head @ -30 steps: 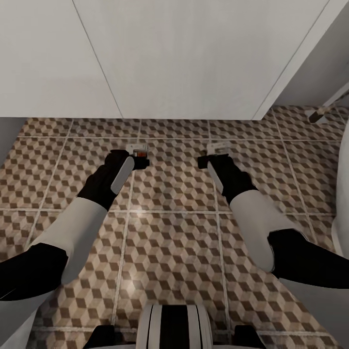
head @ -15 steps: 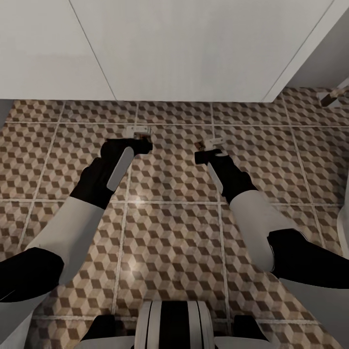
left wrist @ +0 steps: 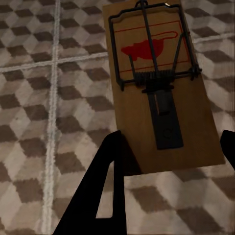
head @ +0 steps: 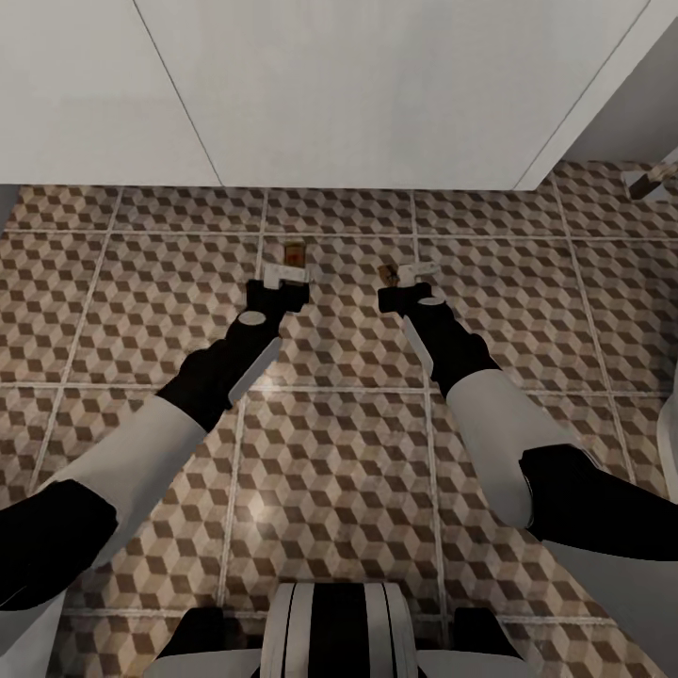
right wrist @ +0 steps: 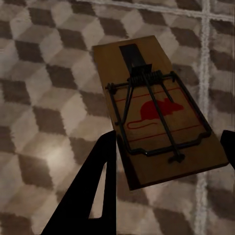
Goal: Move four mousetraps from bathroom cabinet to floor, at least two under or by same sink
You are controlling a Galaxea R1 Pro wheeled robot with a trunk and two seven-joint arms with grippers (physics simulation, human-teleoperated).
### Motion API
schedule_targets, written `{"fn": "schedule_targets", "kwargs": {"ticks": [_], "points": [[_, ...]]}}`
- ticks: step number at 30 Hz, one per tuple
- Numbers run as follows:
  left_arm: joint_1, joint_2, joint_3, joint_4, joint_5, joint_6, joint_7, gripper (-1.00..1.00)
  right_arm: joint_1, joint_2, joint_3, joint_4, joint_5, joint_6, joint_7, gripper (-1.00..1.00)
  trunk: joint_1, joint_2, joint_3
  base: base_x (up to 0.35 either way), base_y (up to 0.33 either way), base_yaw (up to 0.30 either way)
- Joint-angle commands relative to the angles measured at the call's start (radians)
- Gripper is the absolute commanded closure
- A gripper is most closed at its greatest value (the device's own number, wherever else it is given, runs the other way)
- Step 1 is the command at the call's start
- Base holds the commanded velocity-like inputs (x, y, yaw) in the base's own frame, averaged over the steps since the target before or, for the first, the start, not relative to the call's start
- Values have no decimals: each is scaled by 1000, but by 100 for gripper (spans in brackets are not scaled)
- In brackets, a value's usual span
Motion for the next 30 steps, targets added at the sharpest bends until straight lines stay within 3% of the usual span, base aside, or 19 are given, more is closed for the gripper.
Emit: {"fn": "schedule_targets", "kwargs": {"ticks": [1,6,10,13,18,25,30], "points": [[0,2,-18,5,5,-20,14,100,0,0,3,-1,18,-9,-6,100,0,0,-1,0,0,0],[27,3,-44,14,3,-58,137,100,0,0,3,1,106,-43,-9,100,0,0,-1,0,0,0],[47,-1,-46,71,4,-62,160,100,-1,0,3,2,120,-44,-11,100,0,0,-1,0,0,0],[50,-4,-43,137,5,-63,122,100,-1,0,2,3,121,-42,-12,100,0,0,-1,0,0,0],[50,-8,-13,297,7,-90,-44,100,-2,0,0,16,122,-36,-14,100,0,0,-1,0,0,0],[49,-4,13,328,6,-137,-82,100,-2,0,-1,23,121,-32,-58,100,0,0,-1,0,0,0],[49,10,26,277,5,-143,-88,100,-2,0,1,28,120,-38,-81,100,0,0,-1,0,0,0]]}}
